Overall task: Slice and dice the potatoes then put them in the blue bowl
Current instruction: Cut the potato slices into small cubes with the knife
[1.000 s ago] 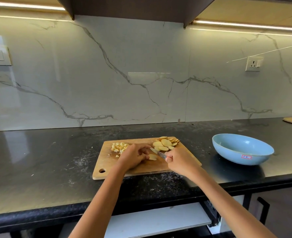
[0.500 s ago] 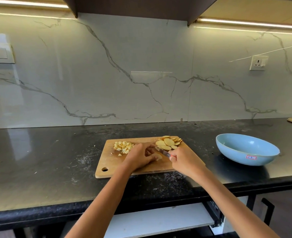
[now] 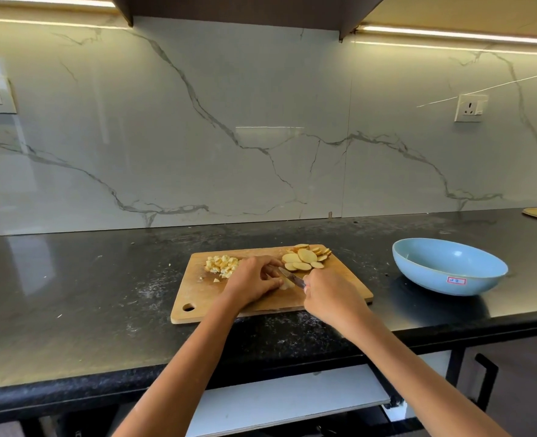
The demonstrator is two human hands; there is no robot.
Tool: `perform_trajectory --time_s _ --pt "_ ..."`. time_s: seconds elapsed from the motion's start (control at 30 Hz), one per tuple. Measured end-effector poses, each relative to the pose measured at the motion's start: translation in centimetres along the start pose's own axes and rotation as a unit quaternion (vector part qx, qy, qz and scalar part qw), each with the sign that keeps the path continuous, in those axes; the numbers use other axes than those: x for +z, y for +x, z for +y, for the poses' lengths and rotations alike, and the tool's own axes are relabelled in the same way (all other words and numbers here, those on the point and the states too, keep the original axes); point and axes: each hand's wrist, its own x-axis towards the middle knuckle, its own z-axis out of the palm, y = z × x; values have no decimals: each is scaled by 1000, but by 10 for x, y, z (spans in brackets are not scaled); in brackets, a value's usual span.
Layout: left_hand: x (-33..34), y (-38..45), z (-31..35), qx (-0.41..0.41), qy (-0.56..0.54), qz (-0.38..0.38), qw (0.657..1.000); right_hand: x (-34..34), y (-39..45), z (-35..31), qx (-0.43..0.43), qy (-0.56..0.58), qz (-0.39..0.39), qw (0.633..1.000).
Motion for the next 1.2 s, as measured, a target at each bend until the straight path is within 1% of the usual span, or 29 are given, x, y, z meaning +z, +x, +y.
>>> perform_trajectory --time_s 0.07,0.2,0.33,0.4,0.5,0.57,0.73,0.83,0.93,1.03,1.1,1.2 --pt "1 1 -1 -3 1 -3 1000 1 -4 -7 0 -24 5 1000" --pt "0 1 0 -11 14 -10 1000 3 -8 -23 -42 -80 22 996" --pt "2 2 0 -19 65 -25 997 -1 -17 -19 -57 -86 6 995" --pt "1 3 2 -19 85 -44 995 -4 -26 -15 -61 -94 -8 994" --pt "0 2 7 -4 95 -82 992 -5 -38 -11 -59 -95 -17 994" --pt "1 1 8 8 96 -91 991 -7 -40 -10 -54 -91 -23 994" --pt "3 1 8 8 111 -102 988 -18 -47 -11 -65 -93 -44 993" --pt "3 2 9 5 107 -101 989 -28 -60 -8 -79 -103 -50 990" --pt "3 1 8 0 82 -97 992 -39 -67 -2 -69 -97 -43 992" --pt "2 1 7 -2 49 -57 997 -43 -61 1 -56 -87 3 995" --pt "2 0 5 -13 49 -24 998 -38 -54 1 -45 -69 39 996" --pt "0 -2 0 -30 32 -3 999 -26 -41 -5 -32 -46 56 997"
